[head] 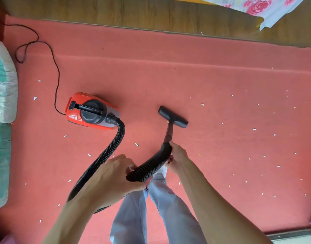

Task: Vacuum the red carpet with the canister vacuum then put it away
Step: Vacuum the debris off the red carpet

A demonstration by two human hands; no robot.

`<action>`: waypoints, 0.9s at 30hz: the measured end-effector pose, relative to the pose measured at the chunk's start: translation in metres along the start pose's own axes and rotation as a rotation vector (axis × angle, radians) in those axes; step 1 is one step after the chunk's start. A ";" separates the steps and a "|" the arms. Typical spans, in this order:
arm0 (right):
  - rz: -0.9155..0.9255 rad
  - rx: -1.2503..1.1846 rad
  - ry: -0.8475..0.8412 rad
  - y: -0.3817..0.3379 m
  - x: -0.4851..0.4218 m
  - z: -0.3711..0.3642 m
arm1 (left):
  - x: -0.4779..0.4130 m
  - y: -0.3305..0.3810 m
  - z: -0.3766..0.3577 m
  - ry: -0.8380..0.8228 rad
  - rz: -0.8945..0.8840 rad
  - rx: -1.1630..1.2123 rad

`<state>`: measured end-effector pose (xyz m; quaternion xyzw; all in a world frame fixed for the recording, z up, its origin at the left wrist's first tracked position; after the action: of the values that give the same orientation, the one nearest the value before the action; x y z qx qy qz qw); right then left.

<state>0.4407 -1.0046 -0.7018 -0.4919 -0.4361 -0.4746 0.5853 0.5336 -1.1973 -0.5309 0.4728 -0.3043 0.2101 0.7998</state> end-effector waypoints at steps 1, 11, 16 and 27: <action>0.014 0.017 0.003 -0.003 -0.004 0.000 | -0.002 0.003 -0.004 0.006 -0.004 0.007; -0.172 -0.008 -0.124 0.055 0.030 0.018 | 0.025 0.001 0.018 -0.247 0.036 -0.011; -0.123 -0.062 -0.080 0.060 0.031 0.009 | 0.027 -0.004 0.021 -0.269 0.055 -0.030; 0.017 0.070 0.068 -0.001 -0.014 0.005 | -0.010 -0.010 -0.021 0.007 0.001 0.074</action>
<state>0.4367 -0.9978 -0.7147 -0.4585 -0.4281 -0.4704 0.6207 0.5381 -1.1841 -0.5517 0.5010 -0.2937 0.2233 0.7829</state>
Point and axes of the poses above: each hand's wrist, its own x-axis away from the middle knuckle, its own z-axis out of the back of the hand, y = z × x, the point moved 2 cm from there along -x, towards the middle knuckle, and after that the axes turned 14 degrees about x, right-handed, at the moved point
